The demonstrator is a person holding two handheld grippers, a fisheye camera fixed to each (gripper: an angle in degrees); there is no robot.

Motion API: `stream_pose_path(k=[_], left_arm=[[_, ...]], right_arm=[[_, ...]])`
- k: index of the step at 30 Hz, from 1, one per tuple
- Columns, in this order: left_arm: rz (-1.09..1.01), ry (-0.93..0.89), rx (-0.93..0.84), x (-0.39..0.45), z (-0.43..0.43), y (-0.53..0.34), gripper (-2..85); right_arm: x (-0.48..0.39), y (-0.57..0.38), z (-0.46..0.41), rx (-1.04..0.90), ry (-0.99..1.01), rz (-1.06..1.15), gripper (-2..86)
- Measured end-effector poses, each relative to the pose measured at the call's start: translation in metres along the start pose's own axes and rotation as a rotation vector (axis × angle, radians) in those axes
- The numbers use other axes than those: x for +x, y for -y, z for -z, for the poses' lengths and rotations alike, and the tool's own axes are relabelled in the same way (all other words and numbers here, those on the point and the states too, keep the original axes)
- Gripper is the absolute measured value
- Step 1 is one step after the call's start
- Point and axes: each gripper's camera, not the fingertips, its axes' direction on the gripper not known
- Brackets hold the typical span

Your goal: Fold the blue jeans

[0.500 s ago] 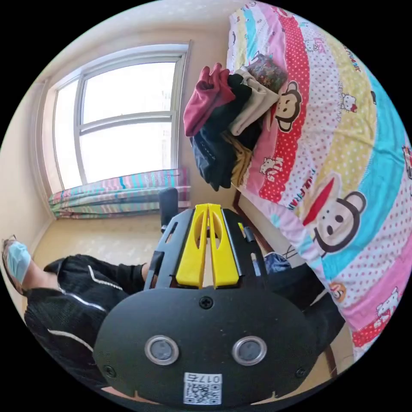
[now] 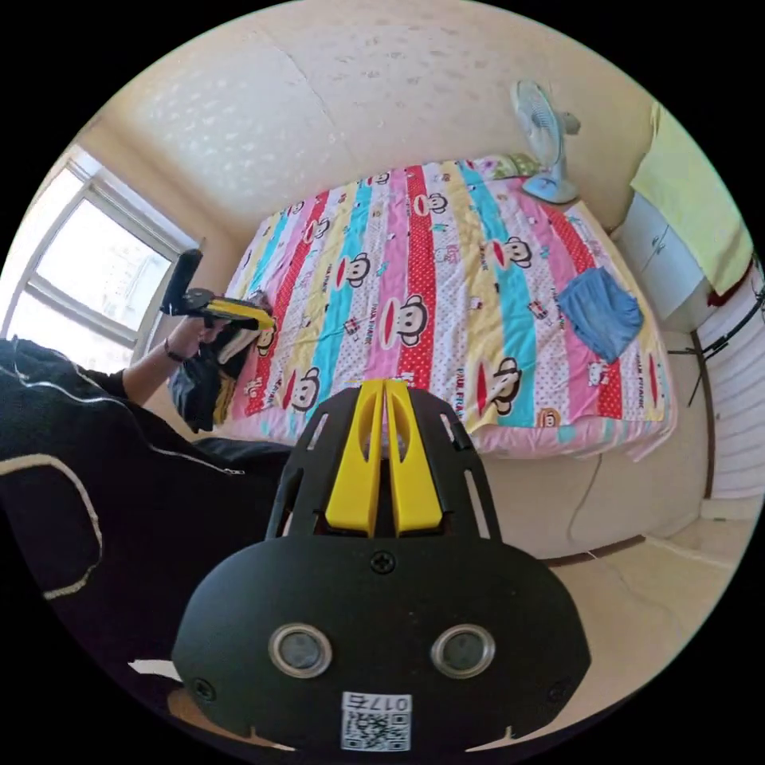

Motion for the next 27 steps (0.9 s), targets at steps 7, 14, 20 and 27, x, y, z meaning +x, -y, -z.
stream_pose_path(k=[7, 14, 20, 27], left_arm=[[-0.093, -0.098, 0.015, 0.089, -0.083, 0.171, -1.0], [0.020, -0.412, -0.306, 0.164, -0.313, 0.225, -1.0], [0.145, -0.308, -0.424, 0.148, -0.404, 0.339, -1.0], [0.282, -0.332, -0.093, 0.119, -0.410, 0.532, -0.9]], right_arm=[[0.064, -0.111, 0.011, -0.093, -0.050, -0.406, 0.2], [0.182, -0.109, 0.011, -0.032, 0.084, -0.509, 0.4], [0.332, -0.060, 0.016, 0.058, 0.279, -0.411, 0.9], [0.532, 0.028, 0.000, 0.259, 0.496, -0.471, 3.8]])
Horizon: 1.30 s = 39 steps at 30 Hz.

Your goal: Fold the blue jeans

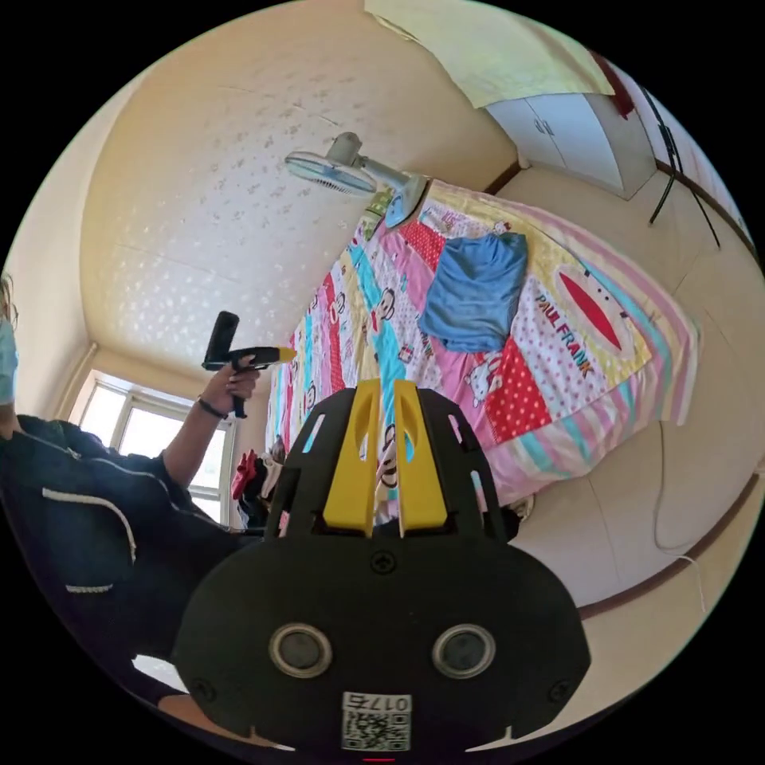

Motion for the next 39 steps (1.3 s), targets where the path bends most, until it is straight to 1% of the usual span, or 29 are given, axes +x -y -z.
stream_pose_path(k=[1, 3, 5, 6, 8, 10, 12, 14, 17, 20, 22, 25, 27, 28, 30, 32, 34, 35, 37, 38, 39], left_arm=[[0.001, -0.007, 0.040, 0.005, -0.008, 0.017, -0.9], [0.016, 0.026, 0.077, 0.005, -0.030, 0.034, -0.6], [0.089, 0.100, 0.120, -0.007, -0.059, 0.040, 0.0], [0.138, 0.127, 0.176, -0.020, -0.077, 0.039, 1.4], [0.135, 0.121, 0.236, -0.039, -0.104, 0.037, 3.9], [0.193, 0.108, 0.231, -0.074, -0.145, 0.041, 8.7], [0.242, 0.065, 0.241, -0.100, -0.172, 0.044, 12.9], [0.278, 0.027, 0.263, -0.125, -0.195, 0.046, 13.4], [0.328, 0.029, 0.218, -0.162, -0.235, 0.057, 13.7], [0.381, 0.077, 0.129, -0.195, -0.274, 0.057, 14.7], [0.415, 0.038, 0.069, -0.217, -0.300, 0.049, 15.8], [0.407, -0.004, -0.010, -0.240, -0.320, 0.035, 15.8], [0.407, -0.013, 0.017, -0.252, -0.314, 0.020, 14.3], [0.434, -0.046, -0.010, -0.264, -0.311, 0.009, 12.6], [0.451, -0.122, -0.051, -0.281, -0.308, -0.006, 13.2], [0.447, -0.198, -0.021, -0.293, -0.295, -0.023, 13.5], [0.434, -0.322, 0.081, -0.304, -0.266, -0.045, 13.5], [0.430, -0.355, 0.120, -0.306, -0.256, -0.051, 13.6], [0.440, -0.453, 0.272, -0.318, -0.219, -0.070, 14.3], [0.445, -0.479, 0.306, -0.321, -0.211, -0.074, 14.9], [0.481, -0.551, 0.371, -0.332, -0.197, -0.083, 15.9]], right_arm=[[0.014, 0.015, -0.006, -0.012, 0.013, -0.018, 4.1], [0.061, 0.070, -0.044, -0.099, 0.069, -0.018, 5.7], [0.085, 0.101, -0.077, -0.165, 0.045, -0.029, 6.8], [0.096, 0.115, -0.096, -0.184, 0.023, -0.032, 7.5], [0.114, 0.130, -0.122, -0.194, 0.000, -0.073, 9.0], [0.129, 0.137, -0.137, -0.162, -0.022, -0.109, 10.0], [0.139, 0.135, -0.138, 0.007, -0.098, -0.124, 10.0], [0.152, 0.132, -0.138, 0.091, -0.098, -0.169, 10.1], [0.168, 0.131, -0.145, 0.146, -0.110, -0.178, 10.2], [0.178, 0.135, -0.162, 0.101, -0.172, -0.139, 10.2], [0.185, 0.137, -0.174, 0.055, -0.211, -0.133, 10.1], [0.191, 0.135, -0.191, 0.010, -0.199, -0.115, 8.4], [0.193, 0.129, -0.201, -0.010, -0.203, -0.124, 5.9], [0.193, 0.126, -0.201, 0.000, -0.199, -0.134, 5.3], [0.194, 0.118, -0.197, 0.034, -0.109, -0.151, 4.1], [0.190, 0.112, -0.190, 0.069, -0.005, -0.135, 3.5], [0.181, 0.106, -0.182, 0.102, 0.090, -0.109, 3.1], [0.171, 0.104, -0.179, 0.103, 0.133, -0.074, 2.9], [0.149, 0.102, -0.177, 0.073, 0.171, 0.005, 2.7], [0.132, 0.101, -0.175, 0.058, 0.189, 0.070, 2.5], [0.113, 0.098, -0.171, 0.065, 0.209, 0.143, 2.2]])
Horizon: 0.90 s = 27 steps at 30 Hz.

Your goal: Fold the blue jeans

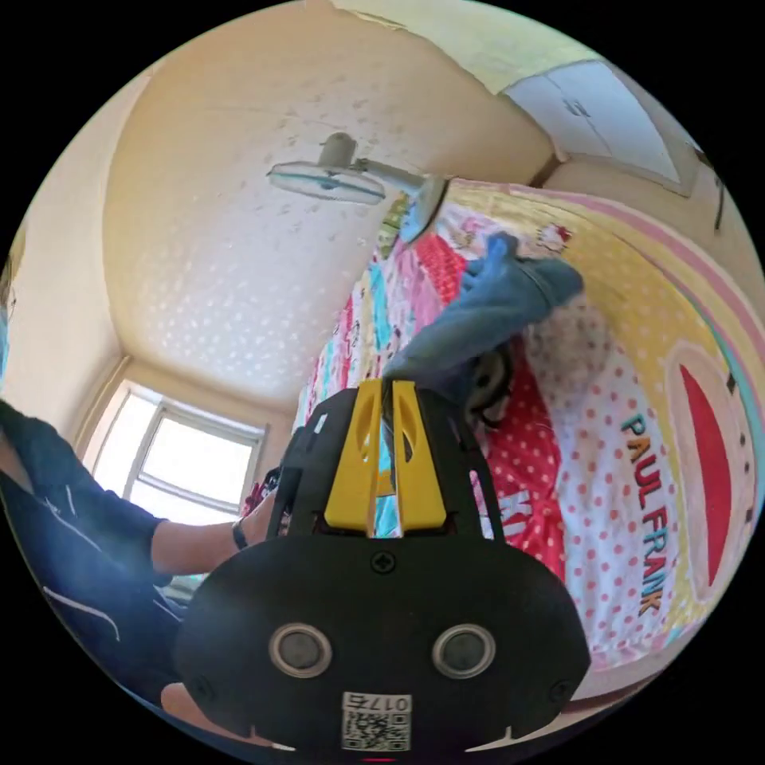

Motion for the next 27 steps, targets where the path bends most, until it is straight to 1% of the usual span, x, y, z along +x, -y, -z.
stream_pose_path(k=[1, 2, 4, 5, 6, 7, 11, 13, 14, 16, 17, 18, 19, 20, 22, 23, 24, 25, 26, 27], left_arm=[[0.058, -0.119, 0.042, -0.008, 0.016, 0.001, 15.8], [0.085, -0.186, 0.054, -0.012, 0.022, 0.002, 15.8], [0.131, -0.492, 0.020, -0.018, 0.032, 0.003, 11.3], [0.132, -0.583, 0.014, -0.017, 0.034, 0.002, 9.5], [0.143, -0.736, 0.020, -0.011, 0.040, -0.004, 7.1], [0.142, -0.840, 0.027, -0.002, 0.049, -0.013, 5.6], [0.038, -1.003, 0.029, 0.042, 0.101, -0.040, 5.1], [-0.048, -1.087, 0.025, 0.078, 0.153, -0.054, 5.0], [-0.067, -1.075, 0.018, 0.089, 0.168, -0.057, 5.0], [-0.218, -0.946, -0.036, 0.140, 0.235, -0.067, 4.9], [-0.266, -0.906, -0.044, 0.154, 0.254, -0.070, 4.9], [-0.357, -0.831, -0.044, 0.181, 0.292, -0.077, 4.8], [-0.430, -0.778, -0.028, 0.205, 0.330, -0.085, 4.7], [-0.458, -0.760, -0.013, 0.215, 0.350, -0.089, 4.7], [-0.554, -0.712, 0.072, 0.250, 0.427, -0.106, 4.6], [-0.581, -0.700, 0.094, 0.258, 0.446, -0.110, 4.6], [-0.639, -0.667, 0.140, 0.275, 0.483, -0.121, 4.6], [-0.702, -0.616, 0.184, 0.292, 0.516, -0.133, 4.5], [-0.731, -0.587, 0.204, 0.301, 0.531, -0.140, 4.5], [-0.784, -0.520, 0.240, 0.318, 0.560, -0.154, 4.4]], right_arm=[[-0.009, -0.001, 0.000, 0.006, 0.011, 0.033, 2.1], [-0.027, -0.002, 0.001, 0.017, 0.033, 0.084, 1.9], [-0.050, -0.005, 0.004, 0.045, 0.055, 0.136, 1.6], [-0.063, -0.007, 0.009, 0.067, 0.075, 0.161, 1.4], [-0.076, -0.009, 0.015, 0.081, 0.106, 0.192, 1.3], [-0.082, -0.010, 0.017, 0.085, 0.126, 0.208, 1.3], [-0.133, -0.018, 0.031, 0.083, 0.242, 0.310, 1.2], [-0.160, -0.024, 0.036, 0.071, 0.282, 0.367, 1.3], [-0.179, -0.029, 0.037, 0.053, 0.311, 0.411, 1.5], [-0.210, -0.039, 0.036, 0.044, 0.330, 0.473, 1.8], [-0.229, -0.045, 0.034, 0.035, 0.346, 0.508, 2.2], [-0.246, -0.051, 0.030, 0.023, 0.373, 0.534, 2.6], [-0.255, -0.053, 0.028, 0.022, 0.392, 0.549, 2.9], [-0.272, -0.061, 0.027, 0.036, 0.439, 0.592, 3.7], [-0.297, -0.076, 0.025, 0.081, 0.475, 0.653, 5.8], [-0.314, -0.088, 0.018, 0.097, 0.454, 0.681, 8.0], [-0.331, -0.099, 0.004, 0.093, 0.414, 0.704, 11.8], [-0.340, -0.105, -0.005, 0.085, 0.391, 0.712, 13.7], [-0.355, -0.118, -0.029, 0.065, 0.353, 0.720, 20.6], [-0.368, -0.133, -0.057, 0.065, 0.333, 0.731, 26.0]])
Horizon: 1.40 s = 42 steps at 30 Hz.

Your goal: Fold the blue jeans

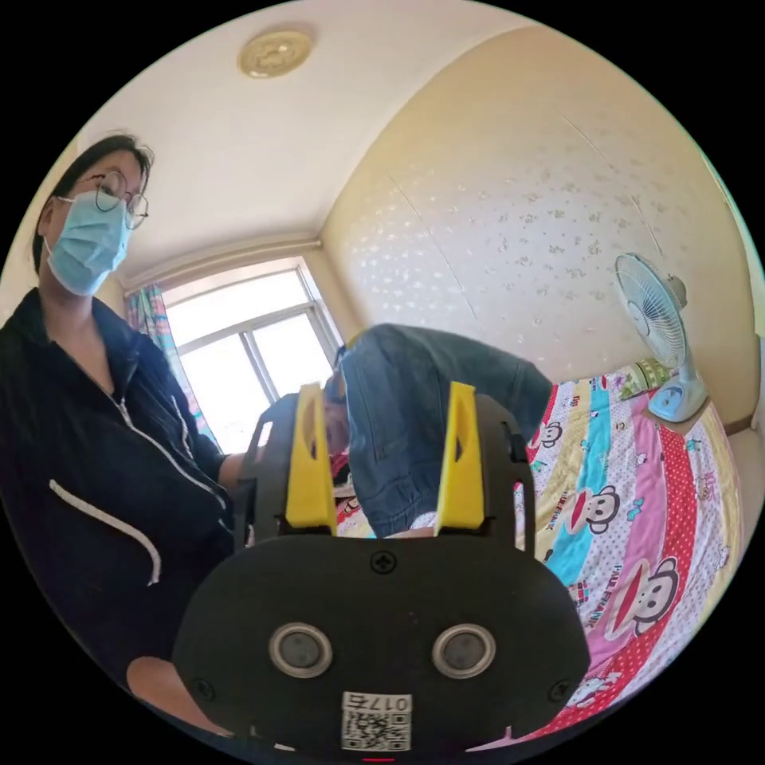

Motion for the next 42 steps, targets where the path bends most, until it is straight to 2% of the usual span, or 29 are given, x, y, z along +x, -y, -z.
stream_pose_path(k=[3, 7, 9, 11, 12, 13, 14, 16, 17, 18, 20, 23, 25, 28, 30, 31, 33, 36, 39, 41, 42], left_arm=[[-0.162, 0.189, -0.021, 0.076, 0.029, 0.022, 4.1], [-0.315, 0.365, -0.062, 0.152, 0.052, 0.042, 3.7], [-0.333, 0.429, -0.098, 0.170, 0.059, 0.049, 3.9], [-0.317, 0.569, -0.135, 0.183, 0.068, 0.056, 4.6], [-0.279, 0.706, -0.154, 0.188, 0.078, 0.062, 5.1], [-0.233, 0.880, -0.193, 0.189, 0.089, 0.070, 5.6], [-0.210, 0.978, -0.228, 0.188, 0.094, 0.075, 5.9], [-0.189, 1.361, -0.448, 0.174, 0.107, 0.082, 6.6], [-0.193, 1.444, -0.514, 0.168, 0.108, 0.080, 6.6], [-0.194, 1.510, -0.657, 0.151, 0.107, 0.071, 6.8], [-0.191, 1.482, -0.784, 0.129, 0.099, 0.050, 6.0], [-0.373, 1.620, -0.955, 0.115, 0.064, -0.004, 4.4], [-0.563, 1.695, -1.024, 0.113, 0.035, -0.043, 2.4], [-0.736, 1.794, -1.013, 0.123, -0.004, -0.067, 1.4], [-0.810, 1.835, -1.087, 0.123, -0.030, -0.073, 1.1], [-0.844, 1.876, -1.160, 0.117, -0.046, -0.074, 1.0], [-0.894, 1.891, -1.198, 0.114, -0.062, -0.071, 1.1], [-0.908, 1.723, -1.124, 0.129, -0.076, -0.060, 1.5], [-0.995, 1.656, -1.046, 0.135, -0.076, -0.059, 3.1], [-1.000, 1.603, -0.925, 0.145, -0.062, -0.056, 3.4], [-0.958, 1.564, -0.778, 0.156, -0.045, -0.047, 3.6]], right_arm=[[-0.027, -0.032, -0.085, 0.011, -0.028, 0.004, 30.4], [-0.038, -0.070, -0.187, -0.055, -0.049, -0.042, 26.0], [-0.027, -0.082, -0.235, -0.076, 0.088, -0.190, 11.6], [-0.015, -0.088, -0.261, -0.079, 0.281, -0.340, 4.6], [-0.007, -0.090, -0.278, -0.116, 0.379, -0.413, 3.5], [-0.005, -0.092, -0.284, -0.128, 0.399, -0.427, 3.4], [-0.004, -0.096, -0.291, -0.141, 0.390, -0.437, 3.0], [-0.004, -0.100, -0.295, -0.163, 0.354, -0.424, 3.5], [-0.004, -0.102, -0.298, -0.179, 0.374, -0.409, 3.8], [-0.005, -0.103, -0.305, -0.213, 0.395, -0.392, 4.0], [-0.010, -0.104, -0.321, -0.287, 0.370, -0.338, 4.1], [-0.006, -0.113, -0.349, -0.411, 0.265, -0.278, 4.1], [0.017, -0.130, -0.360, -0.410, 0.298, -0.388, 4.1], [0.058, -0.171, -0.364, -0.298, 0.422, -0.616, 4.2], [0.077, -0.198, -0.366, -0.237, 0.518, -0.733, 4.3], [0.081, -0.202, -0.367, -0.233, 0.534, -0.746, 4.3], [0.100, -0.218, -0.367, -0.198, 0.519, -0.808, 4.2], [0.138, -0.235, -0.368, -0.111, 0.554, -0.891, 4.3], [0.166, -0.241, -0.369, -0.021, 0.551, -0.956, 4.4], [0.181, -0.253, -0.355, 0.171, 0.552, -1.046, 4.5], [0.188, -0.257, -0.349, 0.234, 0.590, -1.058, 4.5]])
